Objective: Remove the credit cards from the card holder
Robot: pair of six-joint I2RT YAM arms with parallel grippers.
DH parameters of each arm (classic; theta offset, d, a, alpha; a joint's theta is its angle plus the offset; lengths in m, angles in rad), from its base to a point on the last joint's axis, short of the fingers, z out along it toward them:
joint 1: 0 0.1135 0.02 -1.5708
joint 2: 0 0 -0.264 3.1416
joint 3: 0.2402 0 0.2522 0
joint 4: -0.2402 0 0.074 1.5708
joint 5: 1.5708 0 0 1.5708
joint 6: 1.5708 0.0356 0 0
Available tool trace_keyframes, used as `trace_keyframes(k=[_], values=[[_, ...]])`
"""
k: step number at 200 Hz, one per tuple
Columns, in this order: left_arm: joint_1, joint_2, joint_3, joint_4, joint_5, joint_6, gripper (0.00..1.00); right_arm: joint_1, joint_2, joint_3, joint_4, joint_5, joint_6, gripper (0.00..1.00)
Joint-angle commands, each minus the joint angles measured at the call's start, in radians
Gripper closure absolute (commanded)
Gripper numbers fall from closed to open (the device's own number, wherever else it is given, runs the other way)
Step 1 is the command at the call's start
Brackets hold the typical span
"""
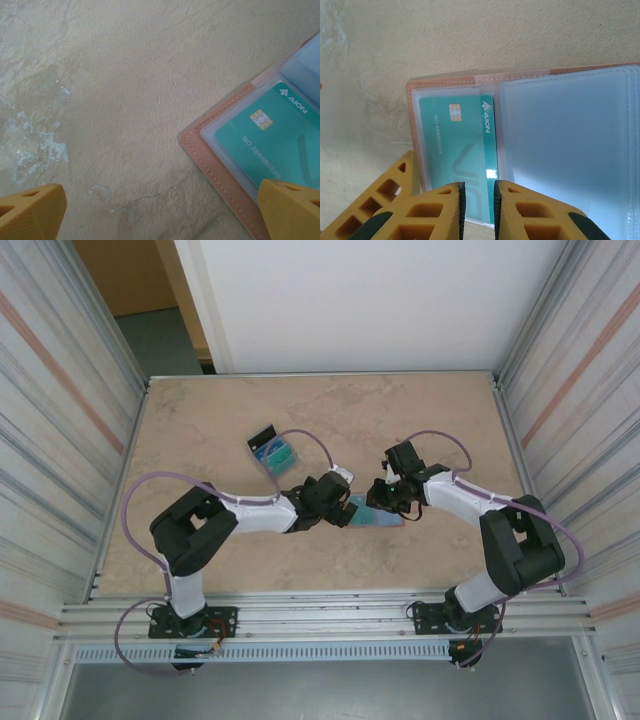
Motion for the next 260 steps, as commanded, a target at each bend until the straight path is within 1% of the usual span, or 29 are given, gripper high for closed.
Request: trace_keyframes(k=[1,142,211,260], values=[[-0.004,-0.044,-0.013,0.006,-0.018,-0.010,0.01,-0.010,0.014,0.007,0.004,-0.014,0.008,0.77],[-0.004,0.035,0.015,-0.033,-0.019,-0.006,0.01,-0.011,0.051,0.016,0.020,-0.034,0.004,0.76],[-0.004,0.040,0.015,-0.046,-0.019,-0.006,0.01,-0.002,0.086,0.028,0.030,-0.036,0.001,0.73],[-0.003,0.043,0.015,-0.052,-0.020,-0.007,0.01,0.023,0.098,0.048,0.021,-0.016,-0.007,0.73]])
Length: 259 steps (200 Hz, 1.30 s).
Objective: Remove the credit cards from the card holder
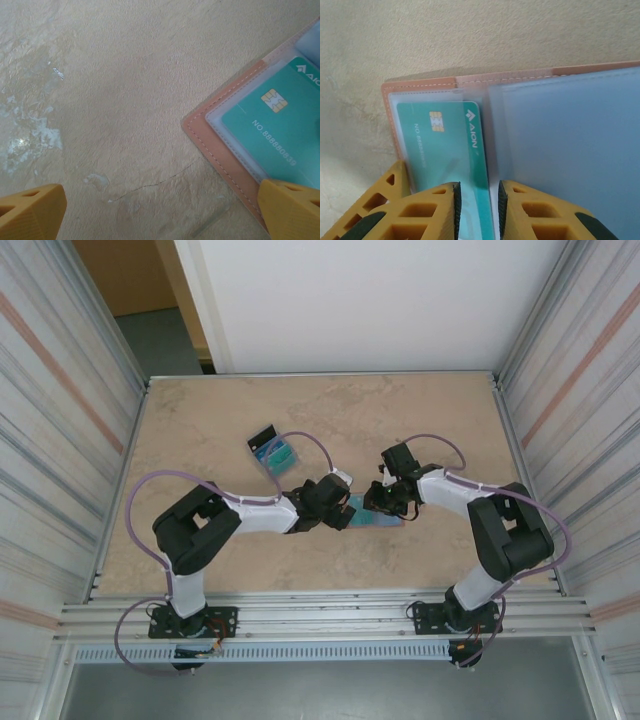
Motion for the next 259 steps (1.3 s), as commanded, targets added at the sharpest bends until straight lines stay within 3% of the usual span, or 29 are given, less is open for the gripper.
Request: trace_keyframes(k=[1,259], values=[[-0.004,0.018,0.016,-0.032,-0.021,-0.008,0.01,0.015,0.009,0.037,-0.011,0.010,-0.006,0.73],[-0.004,0.037,0.056,-0.104,-0.064,-0.010,0.01,0.032,0.110,0.065,-0.035,0.018,0.011,0.68]])
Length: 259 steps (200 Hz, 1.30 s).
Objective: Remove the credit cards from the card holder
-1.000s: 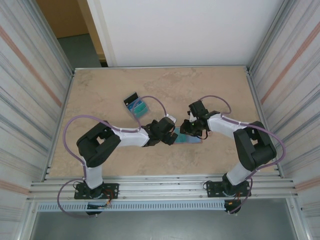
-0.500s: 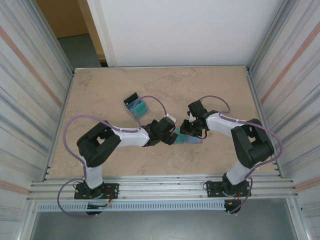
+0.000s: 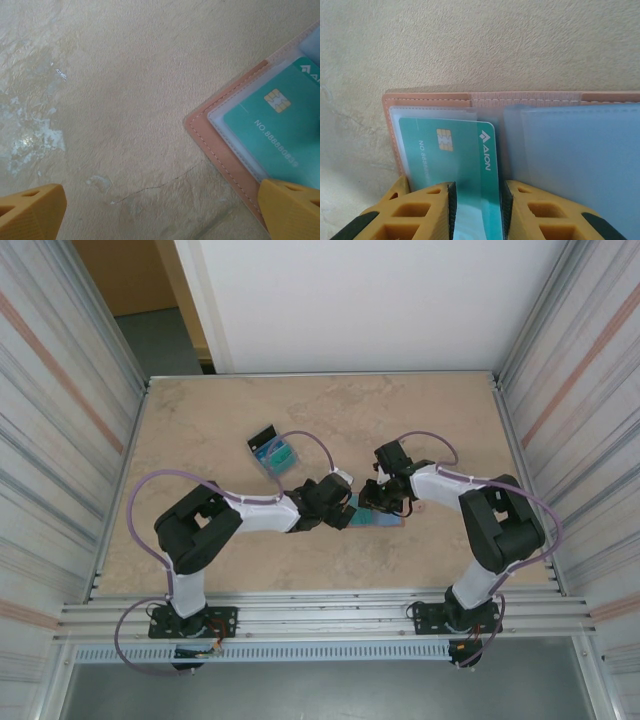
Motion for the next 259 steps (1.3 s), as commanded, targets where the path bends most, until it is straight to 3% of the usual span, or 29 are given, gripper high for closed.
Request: trace_keyframes(k=[1,44,141,259], values=[[-0.004,0.028,0.032,-0.076,-0.048,-0.010,0.01,0.011,0.040,0.013,-0.031,-0.005,0.011,0.68],[-0.004,0.038,0.056,-0.129,-0.068,-0.011,0.01,0.003,0.041,-0.005,0.016,-0.071,0.029,0.70],[-0.006,0.076,0.161,-0.344,-0.094,-0.061,0.01,-0.120,-0.042,-0.165,0.372,-0.432,0.121,0.75],[-0.006,0.099,0.223,-0.441,-0.085,-0.081,0.01,-0.180,-0.047,-0.232,0.483,-0.497,0.150,0.89]])
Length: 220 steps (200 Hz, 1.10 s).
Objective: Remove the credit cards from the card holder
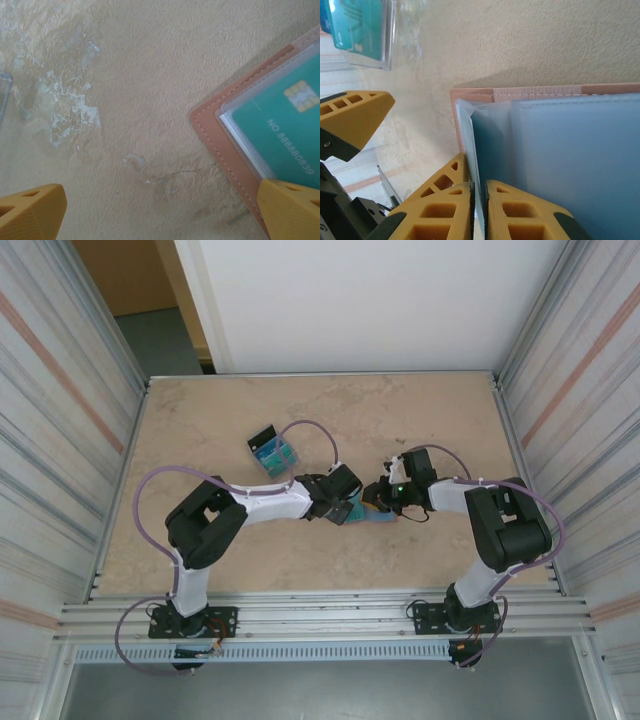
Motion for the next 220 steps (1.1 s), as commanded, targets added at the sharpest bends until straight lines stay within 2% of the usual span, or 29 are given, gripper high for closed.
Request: trace_keyframes(k=[1,93,193,220], values=[[-0.005,0.031,0.009,-0.072,-0.007,-0.010,0.01,-0.012,-0.024,-0.015,0.037,-0.049,0.020,0.89],[-0.005,0.044,0.017,-0.072,-0.008,-0.009,0.01,-0.058,-0.037,-0.047,0.054,-0.064,0.013,0.91],[-0.005,0.058,0.025,-0.073,0.000,-0.006,0.01,-0.067,-0.043,-0.059,0.101,-0.100,0.049,0.86],[-0.005,0.061,0.028,-0.075,0.000,-0.006,0.01,-0.067,-0.045,-0.065,0.103,-0.098,0.043,0.91]])
